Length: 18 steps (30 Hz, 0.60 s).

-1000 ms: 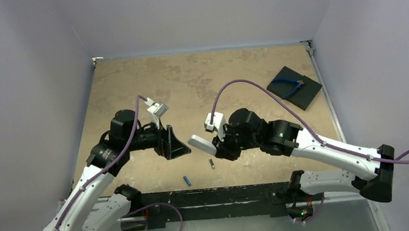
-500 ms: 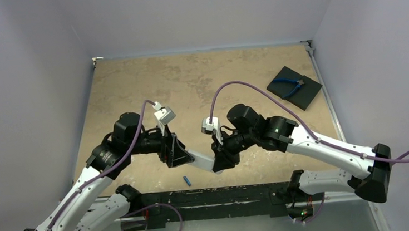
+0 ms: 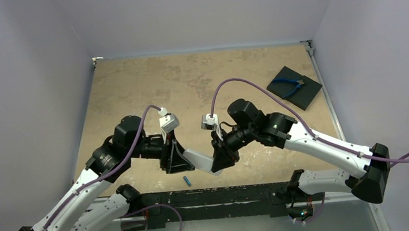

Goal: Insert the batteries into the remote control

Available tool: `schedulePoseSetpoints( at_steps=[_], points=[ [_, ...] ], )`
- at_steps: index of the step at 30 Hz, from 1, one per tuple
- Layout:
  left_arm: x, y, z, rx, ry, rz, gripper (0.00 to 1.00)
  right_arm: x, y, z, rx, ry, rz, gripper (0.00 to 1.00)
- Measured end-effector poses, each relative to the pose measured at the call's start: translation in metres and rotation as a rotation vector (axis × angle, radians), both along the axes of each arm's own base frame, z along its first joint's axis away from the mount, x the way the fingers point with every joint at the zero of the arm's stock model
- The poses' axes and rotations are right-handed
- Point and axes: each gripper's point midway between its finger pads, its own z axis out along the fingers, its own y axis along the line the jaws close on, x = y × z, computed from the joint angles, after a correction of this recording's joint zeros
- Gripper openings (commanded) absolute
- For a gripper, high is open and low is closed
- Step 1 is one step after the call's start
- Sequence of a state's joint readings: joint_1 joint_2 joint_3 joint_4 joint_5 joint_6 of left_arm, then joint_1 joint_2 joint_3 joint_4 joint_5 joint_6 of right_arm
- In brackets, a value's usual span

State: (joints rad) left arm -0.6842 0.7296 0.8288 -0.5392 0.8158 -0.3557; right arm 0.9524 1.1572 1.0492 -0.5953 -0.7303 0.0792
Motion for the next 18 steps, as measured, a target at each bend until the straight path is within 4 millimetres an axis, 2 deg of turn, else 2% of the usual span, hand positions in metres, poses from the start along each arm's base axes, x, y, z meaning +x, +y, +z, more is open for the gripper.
schedulePoseSetpoints(
  at_steps=[5,6,10,16,18],
  points=[
    [-0.003,-0.001,0.001,-0.006,0.007,-0.020,0.32,-0.004,0.001,0.004,0.020,0.015,0.022,0.00],
    [-0.003,-0.002,0.001,-0.006,0.010,-0.020,0.23,-0.005,0.001,0.005,0.024,0.019,0.027,0.00],
    [-0.005,-0.004,0.002,-0.024,0.011,-0.049,0.00,-0.009,0.001,0.008,0.037,0.036,0.050,0.01],
    [-0.010,-0.006,0.005,-0.059,0.012,-0.071,0.00,-0.013,0.001,0.010,0.048,0.049,0.069,0.14],
    [-0.010,-0.007,0.005,-0.066,0.018,-0.072,0.00,-0.013,0.001,0.010,0.045,0.054,0.067,0.21]
  ],
)
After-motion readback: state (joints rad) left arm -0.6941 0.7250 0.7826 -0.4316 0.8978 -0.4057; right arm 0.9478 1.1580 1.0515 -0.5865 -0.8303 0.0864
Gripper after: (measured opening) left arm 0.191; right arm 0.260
